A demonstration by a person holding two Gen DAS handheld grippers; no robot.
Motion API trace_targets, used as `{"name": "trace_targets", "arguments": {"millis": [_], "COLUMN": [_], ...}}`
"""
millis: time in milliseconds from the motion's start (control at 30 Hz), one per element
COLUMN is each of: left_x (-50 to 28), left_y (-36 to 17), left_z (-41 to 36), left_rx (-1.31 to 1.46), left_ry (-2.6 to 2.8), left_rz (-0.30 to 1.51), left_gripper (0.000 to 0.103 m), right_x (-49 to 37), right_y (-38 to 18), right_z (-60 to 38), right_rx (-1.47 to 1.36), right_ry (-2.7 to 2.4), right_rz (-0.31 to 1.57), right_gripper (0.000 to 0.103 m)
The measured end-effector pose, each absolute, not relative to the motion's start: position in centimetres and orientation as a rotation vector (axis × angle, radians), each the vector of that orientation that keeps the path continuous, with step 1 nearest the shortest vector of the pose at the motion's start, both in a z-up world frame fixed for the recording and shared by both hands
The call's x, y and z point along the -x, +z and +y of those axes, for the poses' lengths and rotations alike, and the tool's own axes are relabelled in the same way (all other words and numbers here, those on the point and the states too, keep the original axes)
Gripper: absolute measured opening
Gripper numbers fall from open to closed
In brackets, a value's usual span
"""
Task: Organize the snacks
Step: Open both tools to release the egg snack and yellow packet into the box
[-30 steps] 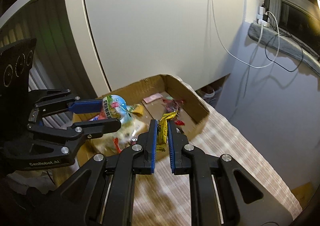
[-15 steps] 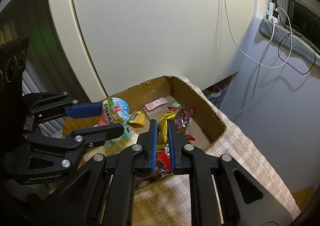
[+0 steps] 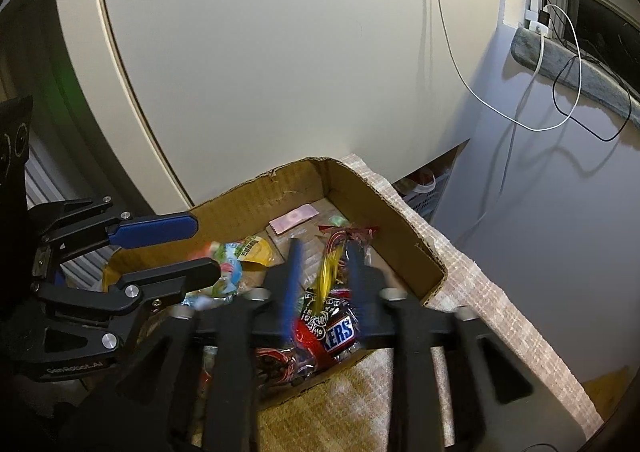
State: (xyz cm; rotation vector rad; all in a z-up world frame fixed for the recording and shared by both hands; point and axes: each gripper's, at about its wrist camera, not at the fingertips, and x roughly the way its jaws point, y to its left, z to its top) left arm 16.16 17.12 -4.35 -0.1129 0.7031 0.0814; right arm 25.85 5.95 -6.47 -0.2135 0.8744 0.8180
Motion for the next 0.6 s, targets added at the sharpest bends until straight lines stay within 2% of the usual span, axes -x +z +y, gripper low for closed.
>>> {"name": "trace_targets", "arguments": {"millis": [33, 100, 167, 233, 300, 433, 533, 600], "left_x": [-16.1, -16.0, -15.9, -15.8, -15.6, -15.3, -15.0, -14.8], "left_y": [-4.4, -4.3, -4.3, -4.2, -4.1, -4.0, -3.8, -3.6], "left_z": [17.1, 17.2, 17.3, 17.3, 17.4, 17.5, 17.5, 17.6], "left_rx": [0.112, 0.113, 0.115, 0.115, 0.114, 0.120, 0.120, 0.122], "left_ry": [0.083, 0.089, 0.092, 0.095, 0.102, 0.107, 0.113, 0.120], "left_rz": [0.704, 0.701, 0.698, 0.696, 0.690, 0.687, 0.683, 0.677], "left_gripper": [0.039, 0.045, 0.046, 0.052, 0.059, 0.059, 0.060, 0.066], "right_x": [-25.8, -25.8, -25.8, -25.7, -25.5, -25.3, -25.2, -25.1], "right_y": [-6.5, -6.4, -6.3, -6.1, -5.9, -5.5, -5.2, -5.0], "right_z": [5.9, 5.9, 5.9, 6.0, 5.9, 5.8, 5.6, 5.5], "right_rx": [0.212, 0.212, 0.213, 0.220, 0.225, 0.232, 0.236, 0.239], "right_ry": [0.815, 0.808, 0.801, 0.789, 0.783, 0.758, 0.746, 0.735], "right_rz": [0.870, 0.861, 0.856, 0.843, 0.831, 0.815, 0.809, 0.804], "right_gripper": [0.052, 0.058, 0.064, 0.080, 0.088, 0.097, 0.098, 0.098]}}
